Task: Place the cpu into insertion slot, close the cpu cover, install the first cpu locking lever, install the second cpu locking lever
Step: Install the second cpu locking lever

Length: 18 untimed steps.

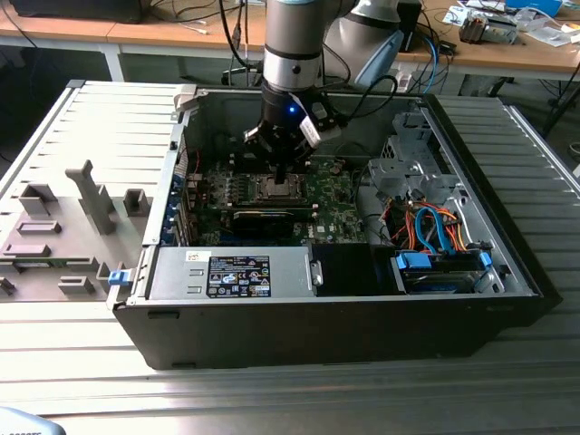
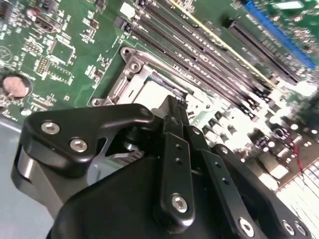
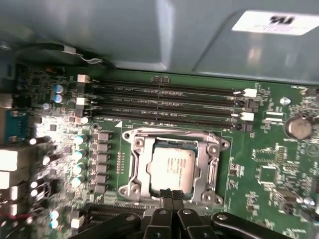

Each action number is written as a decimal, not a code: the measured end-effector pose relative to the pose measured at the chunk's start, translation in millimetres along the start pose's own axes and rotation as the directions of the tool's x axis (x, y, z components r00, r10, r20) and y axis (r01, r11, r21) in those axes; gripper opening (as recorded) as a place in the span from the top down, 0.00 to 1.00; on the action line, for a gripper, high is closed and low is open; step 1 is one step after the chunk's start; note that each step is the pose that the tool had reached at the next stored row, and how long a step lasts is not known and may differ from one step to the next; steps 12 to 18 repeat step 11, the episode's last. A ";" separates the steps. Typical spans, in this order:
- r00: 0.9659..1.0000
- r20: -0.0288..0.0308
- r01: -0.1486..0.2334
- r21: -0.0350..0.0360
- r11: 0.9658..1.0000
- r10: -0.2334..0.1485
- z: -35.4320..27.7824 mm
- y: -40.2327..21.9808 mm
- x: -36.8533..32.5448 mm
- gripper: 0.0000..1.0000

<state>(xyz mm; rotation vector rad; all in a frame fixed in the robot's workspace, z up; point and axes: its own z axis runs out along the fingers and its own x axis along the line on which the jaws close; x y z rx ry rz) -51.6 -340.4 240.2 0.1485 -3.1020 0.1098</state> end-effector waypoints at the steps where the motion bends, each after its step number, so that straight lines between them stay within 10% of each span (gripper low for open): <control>1: 1.000 0.000 0.000 0.001 1.000 0.000 -3.3 -0.2 0.2 0.89; 18: 1.000 0.000 0.000 0.001 1.000 0.000 -9.7 -0.7 0.4 0.89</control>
